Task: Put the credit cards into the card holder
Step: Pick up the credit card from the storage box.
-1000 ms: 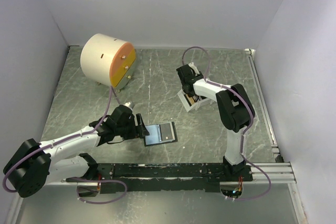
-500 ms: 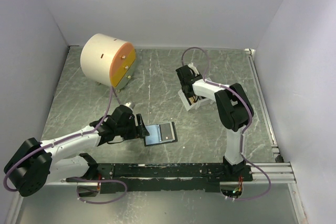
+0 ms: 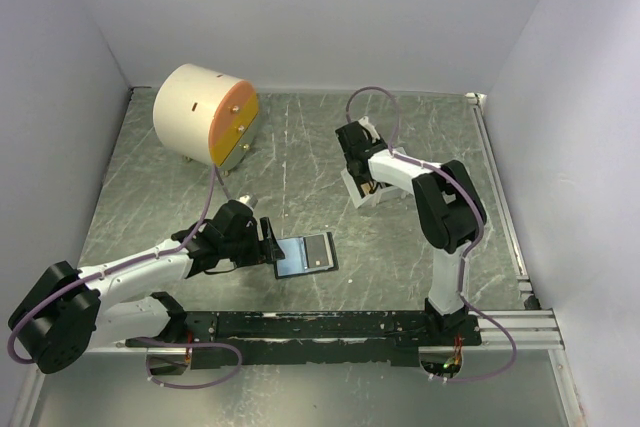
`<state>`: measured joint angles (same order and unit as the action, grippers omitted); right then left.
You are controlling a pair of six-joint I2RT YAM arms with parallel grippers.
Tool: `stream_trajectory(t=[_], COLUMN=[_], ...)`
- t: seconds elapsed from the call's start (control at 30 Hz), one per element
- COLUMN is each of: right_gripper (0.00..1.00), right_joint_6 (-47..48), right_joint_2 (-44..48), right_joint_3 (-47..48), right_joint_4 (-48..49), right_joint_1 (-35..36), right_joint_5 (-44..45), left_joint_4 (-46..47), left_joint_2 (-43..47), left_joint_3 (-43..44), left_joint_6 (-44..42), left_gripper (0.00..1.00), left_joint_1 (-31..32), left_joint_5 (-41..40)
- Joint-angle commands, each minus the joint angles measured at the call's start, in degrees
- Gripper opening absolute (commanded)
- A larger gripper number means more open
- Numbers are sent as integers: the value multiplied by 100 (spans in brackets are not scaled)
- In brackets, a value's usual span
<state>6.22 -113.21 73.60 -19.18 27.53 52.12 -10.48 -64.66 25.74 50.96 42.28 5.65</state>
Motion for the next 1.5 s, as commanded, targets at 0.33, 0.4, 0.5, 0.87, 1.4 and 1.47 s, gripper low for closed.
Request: stream_trajectory(t=[0.33,0.4,0.5,0.87,1.4,1.47], right_gripper=[0,0,0,0,0,0], right_joint_6=[-578,-690,-697,-956,-1907,-2155], right_joint_2=[665,756,910,1096,2727,3058], right_joint_3=[341,373,291,517,139,-65], right_joint_4=[-857,-1042,-1030,-1216,-1497,-1372], right_joint_1=[42,214,284,288,697,731], right_joint_5=[-507,-540,-565,-967,-2238,-2671], left_joint_4=[134,-7,-160,-430,-722,-798], left_joint_2=[51,110,231,453,390,290], left_joint_3=[56,104,185,373,639,658], left_joint_6=[-23,-40,-42,22,-62,-123], left_gripper=[79,79,79,79,74,75], left_joint_1=[19,24,17,18,23,24], left_joint_5=[122,41,-44,-86,-255,-328])
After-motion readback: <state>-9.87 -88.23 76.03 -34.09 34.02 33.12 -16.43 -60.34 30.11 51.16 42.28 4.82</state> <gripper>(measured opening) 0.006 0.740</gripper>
